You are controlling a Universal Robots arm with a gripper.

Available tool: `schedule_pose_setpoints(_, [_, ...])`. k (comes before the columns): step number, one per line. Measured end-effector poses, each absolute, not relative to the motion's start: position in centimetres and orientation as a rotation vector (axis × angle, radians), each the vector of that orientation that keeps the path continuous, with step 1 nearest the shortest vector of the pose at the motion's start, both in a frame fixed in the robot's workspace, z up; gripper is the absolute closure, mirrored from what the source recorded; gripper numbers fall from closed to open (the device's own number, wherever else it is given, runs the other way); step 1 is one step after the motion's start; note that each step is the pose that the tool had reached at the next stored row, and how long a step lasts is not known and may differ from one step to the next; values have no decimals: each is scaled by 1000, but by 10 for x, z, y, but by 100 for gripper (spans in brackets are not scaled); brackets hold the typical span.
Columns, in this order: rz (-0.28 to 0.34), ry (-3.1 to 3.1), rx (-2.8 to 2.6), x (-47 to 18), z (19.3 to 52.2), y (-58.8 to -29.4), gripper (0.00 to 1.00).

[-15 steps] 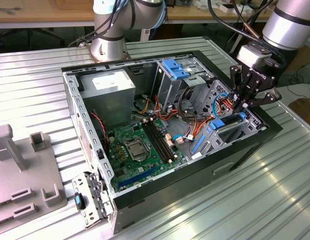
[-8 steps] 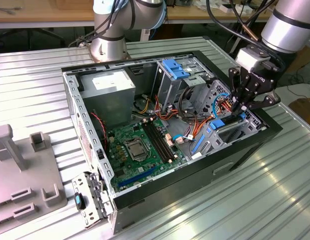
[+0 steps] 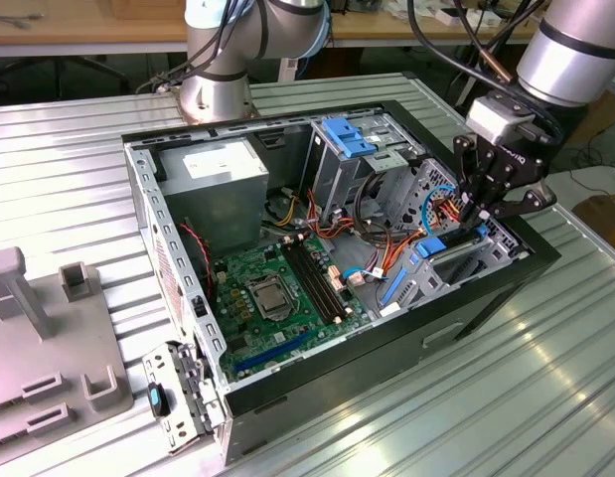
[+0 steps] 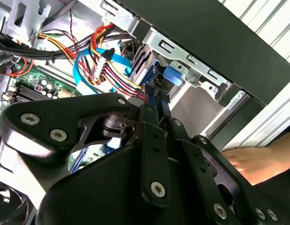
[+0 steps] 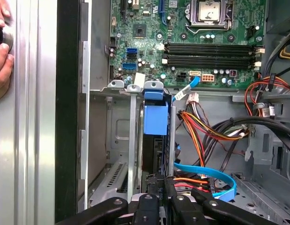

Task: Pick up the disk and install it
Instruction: 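Insert the first disk wire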

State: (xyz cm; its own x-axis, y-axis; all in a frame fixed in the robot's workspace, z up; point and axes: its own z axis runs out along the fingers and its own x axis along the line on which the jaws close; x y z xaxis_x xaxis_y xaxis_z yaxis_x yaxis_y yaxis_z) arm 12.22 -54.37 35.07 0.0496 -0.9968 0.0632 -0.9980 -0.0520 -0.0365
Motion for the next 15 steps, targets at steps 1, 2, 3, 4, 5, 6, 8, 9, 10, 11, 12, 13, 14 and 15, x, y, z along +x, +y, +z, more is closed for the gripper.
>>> schedule_pose_setpoints(1, [111, -2151, 2264, 122, 351, -544, 83])
schedule_pose_setpoints(2, [111, -2151, 2264, 121, 350, -545, 83])
schedule_pose_setpoints(3, [111, -2151, 2264, 120, 350, -545, 83])
schedule_pose_setpoints(4, [111, -2151, 2264, 120, 349, -545, 83])
schedule_pose_setpoints(5, [111, -2151, 2264, 120, 349, -545, 83])
schedule_pose_setpoints(6, [112, -2151, 2263, 120, 348, -545, 83])
schedule_pose_setpoints(8, [111, -2152, 2263, 120, 348, -545, 83])
schedule_pose_setpoints(9, [111, -2152, 2263, 121, 348, -545, 83])
schedule_pose_setpoints(10, [111, -2153, 2262, 121, 348, -545, 83])
schedule_pose_setpoints(11, [111, -2153, 2262, 121, 348, -545, 83])
schedule_pose_setpoints(12, [111, -2153, 2262, 121, 348, -545, 83])
schedule_pose_setpoints(13, [111, -2155, 2260, 121, 348, -545, 83])
schedule_pose_setpoints(14, [111, -2158, 2257, 121, 348, -545, 83])
schedule_pose_setpoints(15, [111, -2161, 2254, 121, 348, -545, 83])
